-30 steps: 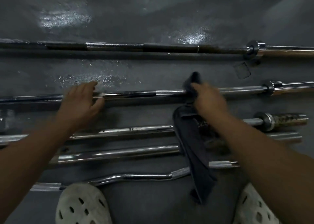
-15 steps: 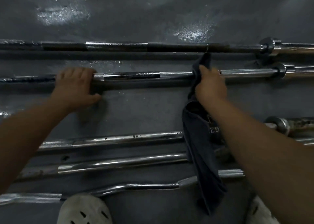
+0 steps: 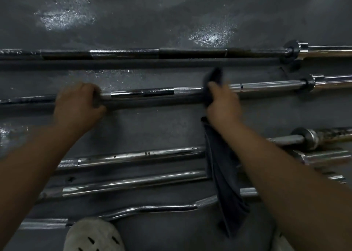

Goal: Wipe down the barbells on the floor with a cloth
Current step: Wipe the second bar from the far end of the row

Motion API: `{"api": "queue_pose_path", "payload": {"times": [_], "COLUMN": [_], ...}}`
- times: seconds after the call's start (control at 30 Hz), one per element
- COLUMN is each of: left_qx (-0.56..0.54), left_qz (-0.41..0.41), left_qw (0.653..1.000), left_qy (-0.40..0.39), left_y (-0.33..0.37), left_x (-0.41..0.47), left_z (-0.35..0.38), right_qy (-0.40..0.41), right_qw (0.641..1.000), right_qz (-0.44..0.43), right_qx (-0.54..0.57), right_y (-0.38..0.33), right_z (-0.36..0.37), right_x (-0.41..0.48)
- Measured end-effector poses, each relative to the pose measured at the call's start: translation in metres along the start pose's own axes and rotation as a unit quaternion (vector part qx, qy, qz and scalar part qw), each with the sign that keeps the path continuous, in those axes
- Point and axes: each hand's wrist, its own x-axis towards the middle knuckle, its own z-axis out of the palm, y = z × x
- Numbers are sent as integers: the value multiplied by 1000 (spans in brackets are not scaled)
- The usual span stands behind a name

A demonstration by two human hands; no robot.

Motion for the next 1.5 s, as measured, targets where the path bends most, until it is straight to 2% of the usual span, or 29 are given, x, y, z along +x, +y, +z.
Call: {"api": "queue_pose_path", "payload": {"times": [0.07,0.1,0.2,0.23,0.27,0.37,0.43,0.47,0.57,0.6,0.67,0.73,0.8,0.87,0.93,0.97,1.03,1.13,1.2,1.27,1.3,1.4,1.43,1.5], "left_qx": [0,2,14,23,27,7,-14,-25,-42,-44,-31,-2,-4,-13,-12,-9,-16,3,20,8,-4,-18,-14,-10], "left_qz": [2,5,12,12,3,-25,-15,-3,7,-6,-12,3,1,-8,-4,3,10,9,18,30,30,29,32,39], "left_qw": [1000,1000,1000,1000,1000,1000,1000,999,999,999,999,1000,1000,999,1000,1000,999,999,998,997,997,997,997,998], "left_qy": [20,24,18,10,6,16,23,23,20,21,13,-4,-26,-29,-18,-18,-26,-44,-53,-69,-74,-75,-66,-45], "left_y": [0,0,4,8,12,21,19,17,13,13,14,13,12,13,15,17,18,14,10,7,4,-2,1,11], "left_x": [-12,-19,-38,-46,-53,-67,-76,-80,-88,-85,-78,-72,-74,-86,-105,-115,-125,-116,-109,-97,-89,-69,-69,-76], "left_z": [1,1,5,8,12,17,18,18,16,15,15,19,22,25,29,32,37,37,36,34,30,21,21,26], "right_qy": [-50,-56,-6,-2,-13,-73,-83,-75,3,18,5,-36,-77,-94,-55,-37,-29,-44,-70,-93,-92,-50,-45,-63], "right_qw": [995,995,998,996,997,996,992,995,993,990,996,999,992,994,997,996,996,993,988,982,981,988,988,993], "right_qz": [-85,-88,63,88,71,-56,-91,-62,118,134,88,-23,-95,-42,48,65,48,-60,-107,-117,-102,51,76,58], "right_qx": [0,-4,9,8,-1,10,-12,-18,-24,-32,-28,-15,-25,-28,-31,-45,-66,-88,-84,-117,-137,-139,-130,-82], "right_y": [-9,0,41,39,25,-11,4,24,78,75,42,4,6,43,72,67,33,-14,-9,20,38,77,72,37], "right_z": [8,4,-10,-8,-3,8,-4,-11,-29,-26,-8,3,1,-12,-18,-15,-2,10,3,-7,-14,-34,-33,-23], "right_x": [-14,-12,1,-4,-13,-42,-41,-33,-27,-33,-49,-65,-65,-51,-51,-58,-72,-84,-72,-60,-53,-44,-44,-49]}}
